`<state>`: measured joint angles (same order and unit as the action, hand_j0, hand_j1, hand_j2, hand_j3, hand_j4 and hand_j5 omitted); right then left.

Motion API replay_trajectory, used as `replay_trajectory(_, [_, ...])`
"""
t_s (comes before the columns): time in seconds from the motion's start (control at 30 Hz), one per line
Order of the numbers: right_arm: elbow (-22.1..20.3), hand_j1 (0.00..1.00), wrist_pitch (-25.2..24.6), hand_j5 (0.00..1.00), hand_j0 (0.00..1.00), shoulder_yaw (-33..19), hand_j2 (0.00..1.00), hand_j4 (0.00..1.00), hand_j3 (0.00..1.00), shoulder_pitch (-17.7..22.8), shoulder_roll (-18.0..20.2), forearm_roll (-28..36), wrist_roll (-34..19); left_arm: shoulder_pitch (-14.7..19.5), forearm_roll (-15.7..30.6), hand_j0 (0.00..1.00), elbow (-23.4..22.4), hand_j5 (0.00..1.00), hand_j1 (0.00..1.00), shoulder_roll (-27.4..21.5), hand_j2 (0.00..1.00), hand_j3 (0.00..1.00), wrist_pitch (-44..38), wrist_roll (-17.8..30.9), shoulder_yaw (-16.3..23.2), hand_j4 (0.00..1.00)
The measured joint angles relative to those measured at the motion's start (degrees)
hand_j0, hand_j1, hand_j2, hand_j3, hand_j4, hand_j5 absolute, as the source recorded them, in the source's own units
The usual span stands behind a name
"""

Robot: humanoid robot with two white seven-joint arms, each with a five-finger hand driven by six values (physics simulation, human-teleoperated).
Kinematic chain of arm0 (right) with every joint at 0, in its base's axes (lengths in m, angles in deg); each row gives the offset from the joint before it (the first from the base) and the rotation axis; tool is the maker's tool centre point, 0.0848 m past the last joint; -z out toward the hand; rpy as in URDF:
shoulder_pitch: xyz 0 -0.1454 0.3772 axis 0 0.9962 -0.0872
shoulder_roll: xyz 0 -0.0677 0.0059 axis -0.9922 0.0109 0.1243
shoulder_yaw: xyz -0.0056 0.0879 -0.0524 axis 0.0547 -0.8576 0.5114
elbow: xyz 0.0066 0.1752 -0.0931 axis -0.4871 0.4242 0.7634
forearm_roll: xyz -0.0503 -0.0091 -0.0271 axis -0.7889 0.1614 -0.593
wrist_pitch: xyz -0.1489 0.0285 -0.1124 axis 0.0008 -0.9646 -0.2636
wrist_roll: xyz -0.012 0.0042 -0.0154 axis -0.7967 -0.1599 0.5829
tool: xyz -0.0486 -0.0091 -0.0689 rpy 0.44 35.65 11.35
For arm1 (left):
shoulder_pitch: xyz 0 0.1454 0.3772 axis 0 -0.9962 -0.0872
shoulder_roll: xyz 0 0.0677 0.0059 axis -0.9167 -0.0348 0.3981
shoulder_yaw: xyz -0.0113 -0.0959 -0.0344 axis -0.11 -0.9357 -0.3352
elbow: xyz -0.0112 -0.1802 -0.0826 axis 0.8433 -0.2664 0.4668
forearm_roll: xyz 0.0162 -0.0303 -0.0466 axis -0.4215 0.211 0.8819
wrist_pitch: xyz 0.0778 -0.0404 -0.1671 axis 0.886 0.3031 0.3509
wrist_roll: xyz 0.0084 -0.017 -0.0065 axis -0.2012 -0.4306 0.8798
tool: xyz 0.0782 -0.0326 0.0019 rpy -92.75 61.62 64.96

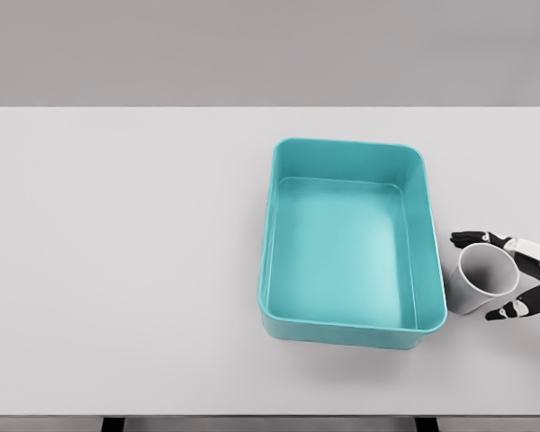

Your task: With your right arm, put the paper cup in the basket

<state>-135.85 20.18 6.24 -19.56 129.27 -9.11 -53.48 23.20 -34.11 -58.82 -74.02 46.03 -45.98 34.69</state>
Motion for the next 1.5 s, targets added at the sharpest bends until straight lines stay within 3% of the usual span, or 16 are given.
replay_trajectory(0.13, [0.0,1.0,0.0,1.0,1.0,-0.2,1.0,1.0,1.0,0.0,-0.1,-1.7,0.0,0.0,0.0,1.0,0.0,1.0,1.0,0.0,1.0,1.0,0.0,0.0,0.0,1.0])
replay_trajectory(0.47, [-0.1,0.6,0.0,0.6,0.6,-0.3,0.6,0.6,0.6,0.0,-0.3,-2.4,0.0,0.0,0.0,1.0,0.0,1.0,1.0,0.0,1.0,1.0,0.0,0.0,0.0,1.0])
replay_trajectory(1.0, [0.0,0.57,0.0,0.57,0.57,-3.0,0.57,0.57,0.57,-0.4,0.3,-2.4,0.0,0.0,0.0,1.0,0.0,1.0,1.0,0.0,1.0,1.0,0.0,0.0,0.0,1.0])
replay_trajectory(1.5, [-0.6,0.57,0.0,0.57,0.57,-5.0,0.57,0.57,0.57,-6.0,0.1,-2.1,0.0,0.0,0.0,1.0,0.0,1.0,1.0,0.0,1.0,1.0,0.0,0.0,0.0,1.0])
